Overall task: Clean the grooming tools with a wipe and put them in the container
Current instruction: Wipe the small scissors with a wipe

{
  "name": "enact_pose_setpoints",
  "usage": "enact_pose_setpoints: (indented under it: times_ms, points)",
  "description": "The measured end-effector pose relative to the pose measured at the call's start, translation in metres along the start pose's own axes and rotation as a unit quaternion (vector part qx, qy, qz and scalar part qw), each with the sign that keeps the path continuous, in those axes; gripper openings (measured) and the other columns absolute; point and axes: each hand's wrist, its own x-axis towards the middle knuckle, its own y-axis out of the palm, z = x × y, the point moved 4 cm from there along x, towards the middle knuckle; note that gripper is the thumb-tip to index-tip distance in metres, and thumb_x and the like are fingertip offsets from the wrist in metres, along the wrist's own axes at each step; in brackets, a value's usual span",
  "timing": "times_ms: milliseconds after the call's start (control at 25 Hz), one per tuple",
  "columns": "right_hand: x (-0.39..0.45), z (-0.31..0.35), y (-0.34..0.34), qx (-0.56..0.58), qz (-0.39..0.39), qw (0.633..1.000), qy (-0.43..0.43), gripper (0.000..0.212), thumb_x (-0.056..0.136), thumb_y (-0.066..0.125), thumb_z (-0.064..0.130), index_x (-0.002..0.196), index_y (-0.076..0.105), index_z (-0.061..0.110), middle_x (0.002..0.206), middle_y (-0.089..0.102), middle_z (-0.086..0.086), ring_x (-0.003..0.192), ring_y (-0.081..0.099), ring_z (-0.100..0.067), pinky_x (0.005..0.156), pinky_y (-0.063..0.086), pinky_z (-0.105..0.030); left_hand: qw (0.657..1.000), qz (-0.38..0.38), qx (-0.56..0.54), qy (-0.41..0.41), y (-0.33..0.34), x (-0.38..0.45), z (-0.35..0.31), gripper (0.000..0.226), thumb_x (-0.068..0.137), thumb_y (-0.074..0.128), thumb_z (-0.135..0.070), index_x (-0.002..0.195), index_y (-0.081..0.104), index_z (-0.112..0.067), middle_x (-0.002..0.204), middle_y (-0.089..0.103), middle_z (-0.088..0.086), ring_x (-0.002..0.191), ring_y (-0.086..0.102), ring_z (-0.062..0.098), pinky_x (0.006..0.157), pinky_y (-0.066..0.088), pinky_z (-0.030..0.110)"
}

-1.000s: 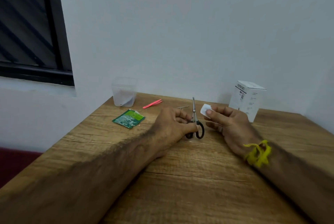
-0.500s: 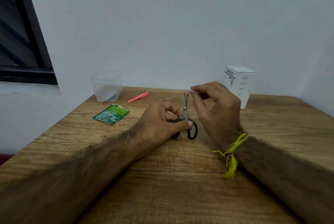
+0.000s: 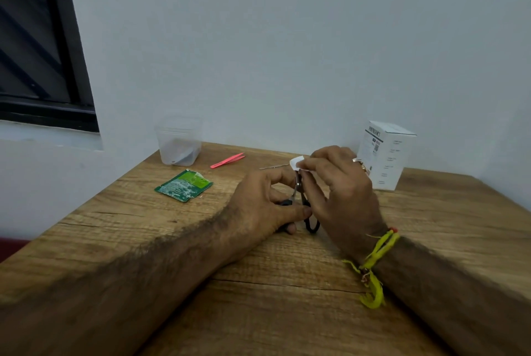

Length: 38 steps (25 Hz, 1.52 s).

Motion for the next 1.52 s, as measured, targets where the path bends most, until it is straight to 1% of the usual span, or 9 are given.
enact_pose_setpoints:
  times_ms: [120,240,360,520,760,920,1200,1360,1520]
  points:
    - [0.0000,0.0001,0.0016,-0.006,0.010,1.000,-0.011,0.012,0.092,0.062,0.008,0.098,0.070,0.004,0.091,0.062,-0.008,0.087,0.056,-0.023,0.073,0.048,-0.040,1.000,-0.002,0.003,-0.006,-0.0012,0.0010,0.0015,0.028,0.078,0.084,-0.005,0.099,0.068,-0.015,0.067,0.075,0.009,0.051,0.066,0.016,0.050,0.050,0.020]
    - [-0.0009,0.0005,0.0036,0.001,0.014,1.000,-0.022,0.010,0.091,0.062,0.005,0.098,0.070,0.003,0.091,0.062,-0.008,0.085,0.056,-0.025,0.074,0.048,-0.040,1.000,-0.007,0.000,-0.015,-0.0004,0.0003,0.0011,0.028,0.077,0.085,-0.006,0.098,0.068,-0.013,0.061,0.073,0.007,0.045,0.063,0.011,0.044,0.045,0.015]
    - [-0.0002,0.0019,0.0031,-0.004,0.007,0.999,-0.034,0.010,0.092,0.060,0.006,0.097,0.069,0.003,0.091,0.062,-0.009,0.084,0.056,-0.026,0.073,0.047,-0.040,1.000,-0.017,-0.004,-0.019,-0.0007,-0.0001,-0.0004,0.028,0.076,0.085,-0.005,0.097,0.068,-0.011,0.060,0.073,0.006,0.045,0.064,0.012,0.044,0.046,0.016]
    - [-0.0011,0.0037,0.0043,-0.037,0.021,0.997,-0.064,0.007,0.090,0.061,0.003,0.093,0.068,0.002,0.089,0.062,-0.011,0.081,0.055,-0.027,0.067,0.048,-0.044,0.999,-0.023,-0.011,-0.030,0.0014,-0.0016,-0.0027,0.029,0.077,0.085,-0.004,0.099,0.067,-0.008,0.055,0.070,0.004,0.038,0.059,0.007,0.037,0.040,0.012]
    - [-0.0008,0.0060,0.0055,-0.060,0.033,0.993,-0.096,0.014,0.093,0.055,0.007,0.100,0.067,0.003,0.092,0.062,-0.013,0.083,0.056,-0.030,0.067,0.048,-0.047,0.999,-0.022,-0.011,-0.037,0.0013,-0.0023,-0.0044,0.030,0.076,0.083,0.000,0.100,0.067,-0.007,0.059,0.072,0.009,0.039,0.059,0.009,0.038,0.041,0.013]
    - [0.0006,0.0030,0.0055,-0.044,0.031,0.996,-0.074,0.013,0.090,0.060,0.003,0.101,0.068,0.002,0.092,0.062,-0.013,0.082,0.057,-0.030,0.067,0.049,-0.046,0.999,-0.011,-0.009,-0.029,0.0005,-0.0030,-0.0052,0.029,0.078,0.083,-0.001,0.101,0.067,-0.007,0.054,0.070,0.003,0.036,0.057,0.004,0.036,0.039,0.011]
    - [0.0015,0.0021,0.0053,-0.037,0.039,0.996,-0.065,0.013,0.089,0.062,0.003,0.101,0.068,0.002,0.092,0.062,-0.012,0.083,0.056,-0.029,0.068,0.049,-0.046,0.999,-0.013,-0.012,-0.036,0.0014,-0.0015,-0.0042,0.028,0.077,0.083,0.000,0.097,0.067,-0.009,0.054,0.070,0.004,0.036,0.057,0.006,0.035,0.038,0.011]
    - [0.0000,0.0043,0.0034,-0.042,0.051,0.995,-0.079,0.013,0.089,0.062,0.004,0.101,0.068,0.003,0.092,0.062,-0.011,0.082,0.057,-0.028,0.067,0.049,-0.045,0.999,-0.019,-0.013,-0.039,-0.0010,-0.0017,-0.0032,0.028,0.076,0.083,0.001,0.098,0.067,-0.009,0.055,0.070,0.005,0.036,0.058,0.006,0.035,0.039,0.011]
    - [-0.0008,0.0021,0.0003,-0.052,0.075,0.992,-0.087,0.011,0.089,0.061,0.004,0.098,0.069,0.003,0.093,0.064,-0.012,0.082,0.058,-0.031,0.067,0.050,-0.048,0.998,-0.022,-0.027,-0.043,-0.0011,0.0001,-0.0019,0.033,0.074,0.084,0.003,0.102,0.068,-0.005,0.063,0.073,0.011,0.043,0.062,0.013,0.042,0.046,0.017]
